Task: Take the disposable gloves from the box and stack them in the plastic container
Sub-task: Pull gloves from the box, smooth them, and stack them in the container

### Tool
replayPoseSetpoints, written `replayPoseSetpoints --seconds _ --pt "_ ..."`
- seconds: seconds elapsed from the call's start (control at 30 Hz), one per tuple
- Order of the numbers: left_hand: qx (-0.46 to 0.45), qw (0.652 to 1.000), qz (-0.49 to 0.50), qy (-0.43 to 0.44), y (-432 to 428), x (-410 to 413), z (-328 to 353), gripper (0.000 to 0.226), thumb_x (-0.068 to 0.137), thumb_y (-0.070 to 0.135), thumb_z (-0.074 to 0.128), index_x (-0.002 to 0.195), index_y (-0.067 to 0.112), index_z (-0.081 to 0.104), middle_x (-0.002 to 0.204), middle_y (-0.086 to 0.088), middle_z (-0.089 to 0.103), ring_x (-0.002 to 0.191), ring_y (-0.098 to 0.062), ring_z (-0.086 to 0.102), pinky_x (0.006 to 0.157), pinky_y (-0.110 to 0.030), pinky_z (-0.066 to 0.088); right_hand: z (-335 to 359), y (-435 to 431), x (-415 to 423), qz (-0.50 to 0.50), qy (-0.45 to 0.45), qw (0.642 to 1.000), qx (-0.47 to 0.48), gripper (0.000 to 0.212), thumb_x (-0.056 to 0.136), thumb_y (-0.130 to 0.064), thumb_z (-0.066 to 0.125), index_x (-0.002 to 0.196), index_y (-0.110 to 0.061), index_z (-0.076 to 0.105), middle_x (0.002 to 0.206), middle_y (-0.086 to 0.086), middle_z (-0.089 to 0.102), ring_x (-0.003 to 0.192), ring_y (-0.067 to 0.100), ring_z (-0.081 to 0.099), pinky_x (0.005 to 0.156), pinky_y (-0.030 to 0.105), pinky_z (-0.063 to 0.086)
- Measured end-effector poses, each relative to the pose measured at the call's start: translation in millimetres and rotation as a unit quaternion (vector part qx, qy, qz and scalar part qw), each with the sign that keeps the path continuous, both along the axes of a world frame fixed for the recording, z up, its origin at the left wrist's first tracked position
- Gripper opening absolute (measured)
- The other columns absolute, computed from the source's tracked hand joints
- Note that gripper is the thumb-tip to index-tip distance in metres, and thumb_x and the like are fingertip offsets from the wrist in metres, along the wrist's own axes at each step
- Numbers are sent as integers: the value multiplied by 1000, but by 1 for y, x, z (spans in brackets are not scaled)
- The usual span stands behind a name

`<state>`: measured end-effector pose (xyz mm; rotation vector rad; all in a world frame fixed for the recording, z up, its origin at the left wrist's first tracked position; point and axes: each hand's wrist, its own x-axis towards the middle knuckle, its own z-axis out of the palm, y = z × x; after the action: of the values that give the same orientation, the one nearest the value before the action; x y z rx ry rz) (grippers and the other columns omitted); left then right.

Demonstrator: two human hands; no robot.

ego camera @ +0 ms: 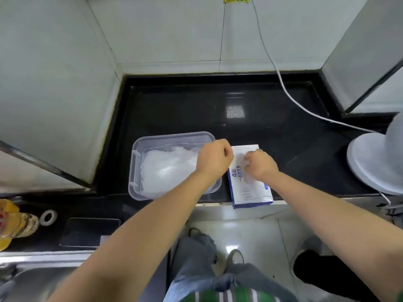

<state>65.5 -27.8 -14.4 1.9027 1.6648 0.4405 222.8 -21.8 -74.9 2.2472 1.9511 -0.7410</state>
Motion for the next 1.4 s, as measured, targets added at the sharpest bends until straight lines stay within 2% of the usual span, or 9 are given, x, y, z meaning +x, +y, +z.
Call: replayPoseSetpoints --seconds 0.27,0.43,0.6,0.8,0.93,1.17,1.27,1.33,1.4 --pt "-193 980 -35 28 -29 52 -47 41 95 19 51 132 7 38 124 -17 58 112 -36 57 81 -38 43 -19 -24 0 -59 4 997 39 23 87 -9 56 66 -12 49 106 8 58 85 29 61 72 35 50" --pt "-213 975 -28 53 -43 47 -70 69 86 23 72 140 12 30 131 -14 45 117 -32 53 85 -35 45 -21 -24 12 -77 170 981 45 15 86 -11 61 74 -9 69 90 -2 58 84 19 61 73 28 49" --pt "-189 980 -16 66 -43 52 -71 69 83 20 77 136 12 33 128 -15 47 115 -32 55 88 -36 47 -2 -19 21 -225 414 872 135 14 95 -14 49 81 -16 52 78 -4 51 71 12 45 66 26 39" --pt "-197 976 -35 82 -39 53 -71 72 84 22 76 139 9 31 132 -16 45 118 -33 54 93 -37 46 4 -5 25 -210 318 924 35 17 89 -21 66 98 -8 60 91 8 61 84 23 61 72 38 53" --pt "-224 971 -39 69 -34 52 -70 70 86 24 73 141 9 31 134 -16 46 119 -33 54 95 -37 46 23 2 22 -244 446 844 170 22 85 -24 60 100 -9 63 91 19 64 80 19 60 71 39 53" --pt "-267 932 48 -240 -10 51 -36 37 88 20 58 125 19 53 112 -4 65 101 -25 62 92 -38 52 41 7 14 -259 532 786 181 12 90 -8 59 99 -7 65 82 8 66 72 15 67 58 26 53" --pt "-274 868 76 -407 5 35 -15 52 78 53 68 118 20 62 109 -2 71 101 -19 68 90 -35 52 35 3 9 -257 543 780 174 12 90 -7 60 100 -4 64 86 14 68 77 21 70 63 31 55" --pt "-280 847 119 -436 15 21 -7 78 66 72 70 121 17 65 112 -1 71 102 -13 68 82 -26 50 34 4 1 -219 562 780 166 21 88 -5 64 110 -2 62 94 16 69 84 22 70 67 29 55" --pt "-255 855 164 -421 25 10 -6 60 75 58 72 112 11 69 106 -1 71 91 -11 66 75 -20 47 34 4 -12 -199 578 779 137 40 86 -5 69 123 -7 54 102 9 67 88 14 68 64 21 53"
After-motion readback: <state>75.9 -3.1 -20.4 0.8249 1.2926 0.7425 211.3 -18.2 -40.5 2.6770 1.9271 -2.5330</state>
